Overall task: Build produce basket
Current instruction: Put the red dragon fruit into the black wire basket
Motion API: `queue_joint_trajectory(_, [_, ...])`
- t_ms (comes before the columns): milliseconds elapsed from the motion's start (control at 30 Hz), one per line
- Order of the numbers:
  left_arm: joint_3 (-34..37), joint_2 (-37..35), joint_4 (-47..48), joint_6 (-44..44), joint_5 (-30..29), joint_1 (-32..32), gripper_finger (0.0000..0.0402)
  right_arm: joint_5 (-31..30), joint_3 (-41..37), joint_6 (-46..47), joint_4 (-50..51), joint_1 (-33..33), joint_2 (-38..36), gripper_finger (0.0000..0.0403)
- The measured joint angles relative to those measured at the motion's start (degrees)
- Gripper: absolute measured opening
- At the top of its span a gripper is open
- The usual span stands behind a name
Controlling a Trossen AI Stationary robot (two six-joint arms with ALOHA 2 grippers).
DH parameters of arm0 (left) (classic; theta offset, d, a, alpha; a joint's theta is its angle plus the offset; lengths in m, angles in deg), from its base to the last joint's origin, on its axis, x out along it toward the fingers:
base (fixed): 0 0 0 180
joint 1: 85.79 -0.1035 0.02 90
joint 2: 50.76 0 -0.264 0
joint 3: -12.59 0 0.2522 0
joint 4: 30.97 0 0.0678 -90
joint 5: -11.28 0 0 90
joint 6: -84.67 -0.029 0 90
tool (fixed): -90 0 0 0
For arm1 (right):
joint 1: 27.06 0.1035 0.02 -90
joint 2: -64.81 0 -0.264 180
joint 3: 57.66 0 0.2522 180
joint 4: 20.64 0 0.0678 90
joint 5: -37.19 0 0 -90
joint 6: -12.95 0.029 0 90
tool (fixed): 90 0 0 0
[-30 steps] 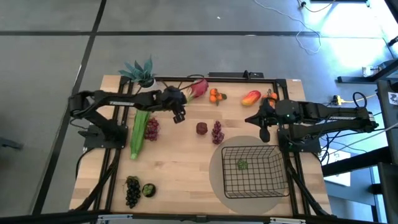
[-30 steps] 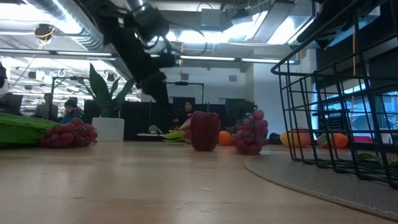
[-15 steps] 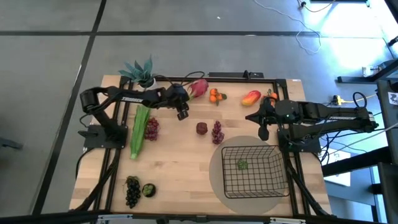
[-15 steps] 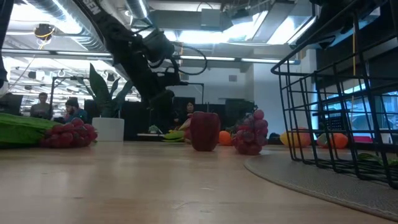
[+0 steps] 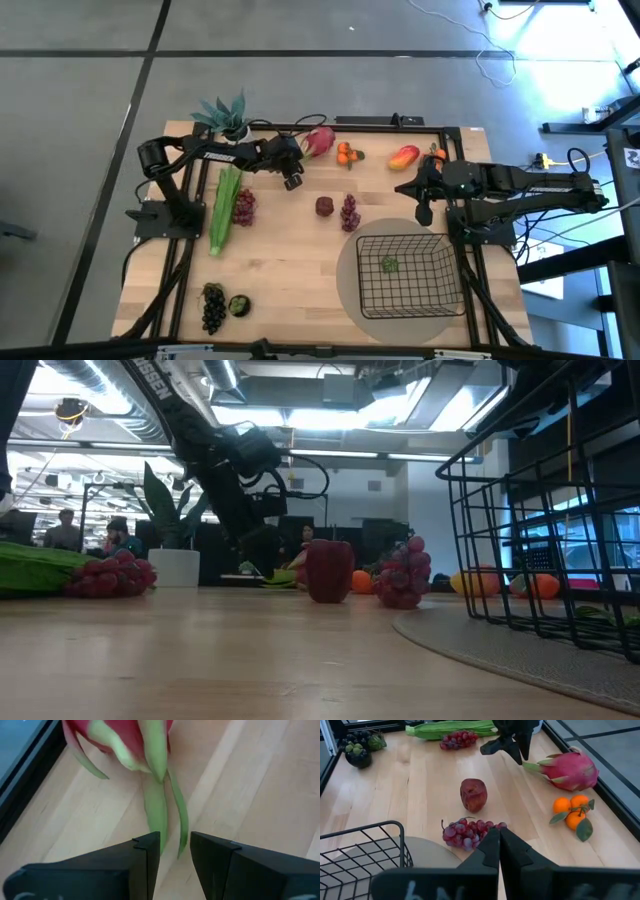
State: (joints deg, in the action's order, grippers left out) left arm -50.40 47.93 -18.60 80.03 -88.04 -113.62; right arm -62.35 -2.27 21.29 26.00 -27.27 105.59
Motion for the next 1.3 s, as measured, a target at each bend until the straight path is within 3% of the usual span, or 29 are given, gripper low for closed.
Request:
queue_joint_trajectory(400, [0.0, 2.4, -1.1, -1.5, 0.7, 0.0, 0.0093, -1.4, 0.0, 0.2, 0.0, 0.0, 0.0, 0.0])
queue_joint_trajectory(500, [0.0, 2.3, -1.4, -3.4, 0.7, 0.1, 0.0074, -1.4, 0.0, 0.2, 0.0, 0.0, 0.0, 0.0])
queue_joint_trajectory(667, [0.0, 2.0, -0.8, -3.1, 0.7, 0.1, 0.001, -1.4, 0.0, 0.4, 0.0, 0.0, 0.0, 0.0])
queue_joint_trajectory(933, [-0.3, -0.1, 0.3, -1.5, 1.6, 2.4, 0.0001, -1.4, 0.0, 0.4, 0.0, 0.0, 0.0, 0.0])
queue_joint_trajectory(1300, [-12.1, -4.7, 20.2, -2.0, 3.6, 6.4, 0.0, -1.4, 0.0, 0.3, -0.4, 0.0, 0.0, 0.0])
